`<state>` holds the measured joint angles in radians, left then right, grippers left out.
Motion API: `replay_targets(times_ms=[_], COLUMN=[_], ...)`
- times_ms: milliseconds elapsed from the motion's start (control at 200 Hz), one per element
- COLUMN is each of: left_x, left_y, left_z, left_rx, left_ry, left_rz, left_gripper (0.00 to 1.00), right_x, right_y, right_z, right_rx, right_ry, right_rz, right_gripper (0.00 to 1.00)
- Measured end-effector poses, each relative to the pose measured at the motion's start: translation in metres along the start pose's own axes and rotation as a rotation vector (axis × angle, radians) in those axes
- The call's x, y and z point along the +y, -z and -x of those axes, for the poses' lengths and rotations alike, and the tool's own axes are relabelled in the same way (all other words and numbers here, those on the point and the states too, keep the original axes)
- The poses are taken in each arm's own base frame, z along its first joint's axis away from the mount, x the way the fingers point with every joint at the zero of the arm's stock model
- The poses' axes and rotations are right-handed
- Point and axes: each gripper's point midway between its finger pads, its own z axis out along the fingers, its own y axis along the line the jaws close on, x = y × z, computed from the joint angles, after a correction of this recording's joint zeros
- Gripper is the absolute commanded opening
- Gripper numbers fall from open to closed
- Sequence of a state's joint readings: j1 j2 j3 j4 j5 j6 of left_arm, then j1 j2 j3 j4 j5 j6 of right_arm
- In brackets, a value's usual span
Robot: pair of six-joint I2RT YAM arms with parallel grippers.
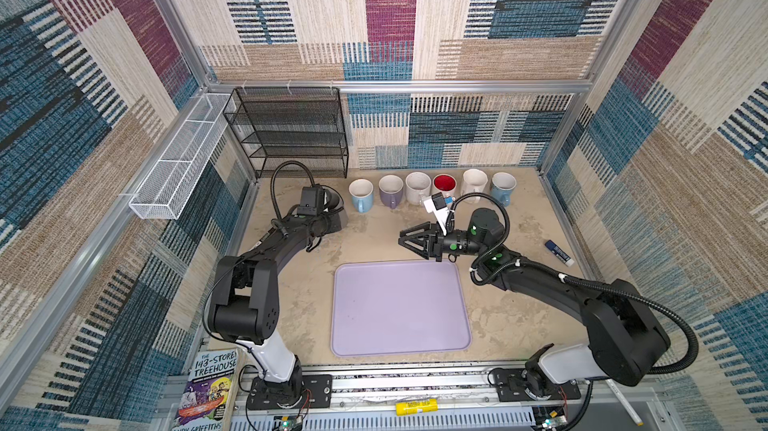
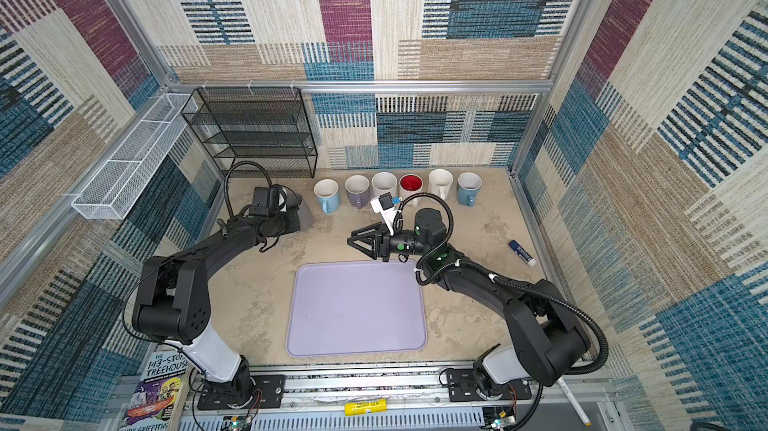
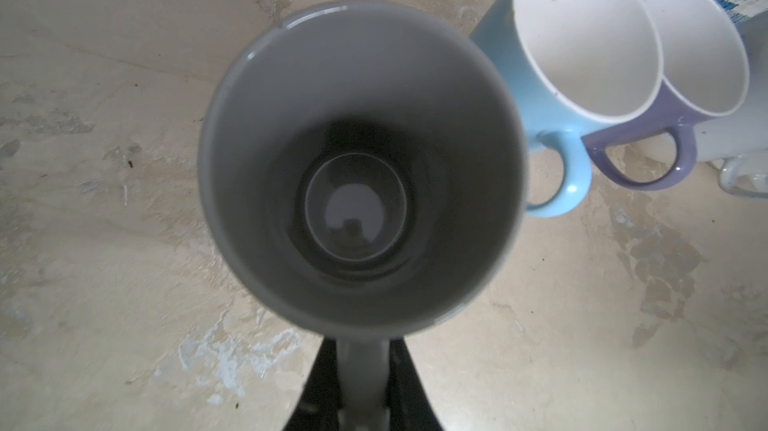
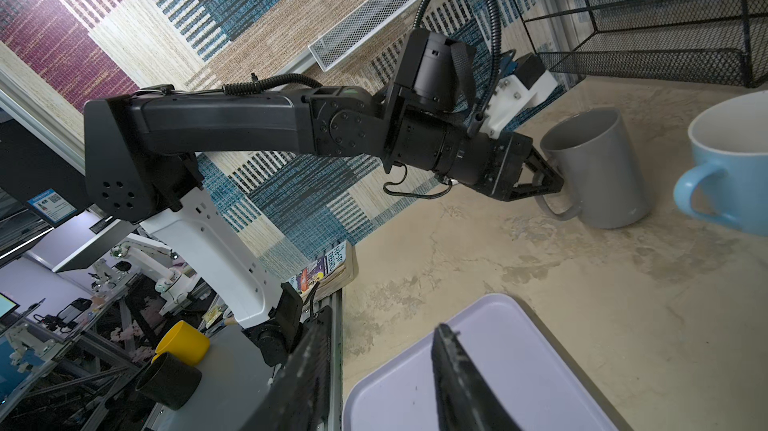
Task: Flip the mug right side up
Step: 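Carry the grey mug upright with the left gripper toward the mug row's end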
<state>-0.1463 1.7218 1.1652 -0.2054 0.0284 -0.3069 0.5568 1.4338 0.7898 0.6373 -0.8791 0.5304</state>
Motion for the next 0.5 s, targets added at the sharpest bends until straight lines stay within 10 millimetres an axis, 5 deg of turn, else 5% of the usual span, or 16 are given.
replay_targets(times_ms=[496], left_x=[0.003], left_y=[-0.022], left_z=[0.014], left_rx=[0.011], left_ry=[-0.003], left_rz=[0.041], left_gripper=[0.0], right_x=[0.001], right_y=[0.001], right_z=[0.0], right_rx=[-0.001], right_ry=[0.0], right_rz=[-0.001], right_gripper=[0.45])
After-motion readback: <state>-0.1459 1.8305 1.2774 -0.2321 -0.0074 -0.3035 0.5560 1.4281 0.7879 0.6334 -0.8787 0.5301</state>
